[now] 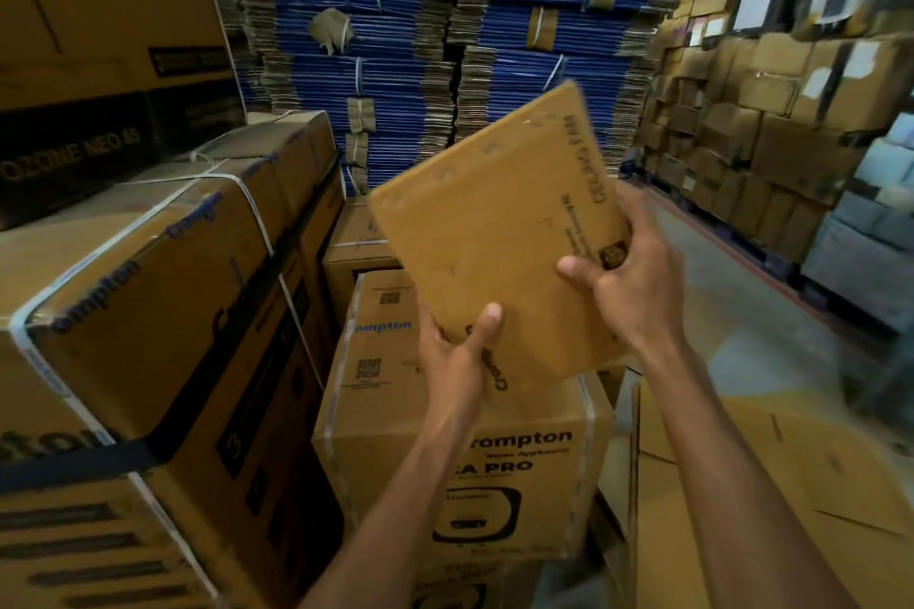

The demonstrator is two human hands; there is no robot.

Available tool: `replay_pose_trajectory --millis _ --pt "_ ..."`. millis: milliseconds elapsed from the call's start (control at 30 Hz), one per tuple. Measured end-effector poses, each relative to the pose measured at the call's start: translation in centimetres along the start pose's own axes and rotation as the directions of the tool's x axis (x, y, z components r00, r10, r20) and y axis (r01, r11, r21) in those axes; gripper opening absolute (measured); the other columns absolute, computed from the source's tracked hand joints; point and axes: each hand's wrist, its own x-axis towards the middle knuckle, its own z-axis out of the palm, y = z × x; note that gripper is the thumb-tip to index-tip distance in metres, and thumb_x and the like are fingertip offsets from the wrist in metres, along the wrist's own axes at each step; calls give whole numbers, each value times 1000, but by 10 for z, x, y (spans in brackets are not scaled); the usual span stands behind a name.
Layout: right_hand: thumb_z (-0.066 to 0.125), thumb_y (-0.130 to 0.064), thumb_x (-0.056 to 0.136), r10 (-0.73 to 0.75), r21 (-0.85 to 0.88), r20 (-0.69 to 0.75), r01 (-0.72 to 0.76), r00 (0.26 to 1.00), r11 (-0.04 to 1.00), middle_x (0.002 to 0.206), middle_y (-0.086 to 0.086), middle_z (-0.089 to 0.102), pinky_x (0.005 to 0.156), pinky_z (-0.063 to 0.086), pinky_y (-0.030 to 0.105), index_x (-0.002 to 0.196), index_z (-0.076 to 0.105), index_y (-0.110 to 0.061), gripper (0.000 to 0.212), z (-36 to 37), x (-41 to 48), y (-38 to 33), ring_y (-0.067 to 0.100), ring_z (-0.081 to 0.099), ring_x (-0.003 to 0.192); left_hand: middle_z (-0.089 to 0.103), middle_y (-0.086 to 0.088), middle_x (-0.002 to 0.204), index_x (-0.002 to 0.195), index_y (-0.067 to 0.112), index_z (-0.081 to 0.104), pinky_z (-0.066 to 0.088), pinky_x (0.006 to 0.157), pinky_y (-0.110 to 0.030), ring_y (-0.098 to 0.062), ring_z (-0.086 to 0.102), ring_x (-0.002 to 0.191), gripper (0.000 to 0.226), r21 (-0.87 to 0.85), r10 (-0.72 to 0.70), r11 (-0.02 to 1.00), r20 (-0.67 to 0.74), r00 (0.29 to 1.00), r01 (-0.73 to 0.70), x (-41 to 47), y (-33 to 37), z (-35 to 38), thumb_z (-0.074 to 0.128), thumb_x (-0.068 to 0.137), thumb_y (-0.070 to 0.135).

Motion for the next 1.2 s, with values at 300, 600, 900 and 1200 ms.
replay_pose_trajectory --millis 300,600,900,1200 --pt "79 -22 84 -260 -383 471 461 843 800 158 -7 40 119 6 36 154 34 -37 84 58 -11 -8 17 33 147 69 -2 129 139 24 54 50 102 -40 -18 64 114 49 -290 -552 807 -60 832 515 -33 -70 -6 68 95 8" --pt "85 -14 68 -329 -420 512 565 794 710 149 1 53 121 23 39 146 52 -18 84 76 -67 32 22 42 142 69 -10 91 102 14 60 61 78 -32 -21 68 82 13 198 -850 508 -46 525 838 -36 -73 -47 68 96 22" --pt "72 -25 86 -310 -346 497 513 810 785 143 3 59 114 33 42 137 59 -15 53 70 -73 23 26 46 139 70 11 72 79 23 73 51 61 -17 -4 64 67 15 835 77 503 211 974 -221 -4 51 -39 65 91 22" --pt "57 -30 96 -34 -502 414 259 910 825 137 1 60 98 41 42 128 66 -24 34 81 -34 -11 27 53 118 59 -13 135 134 11 58 46 102 -45 -33 56 121 35 879 -189 68 475 859 -471 99 24 -16 48 102 23"
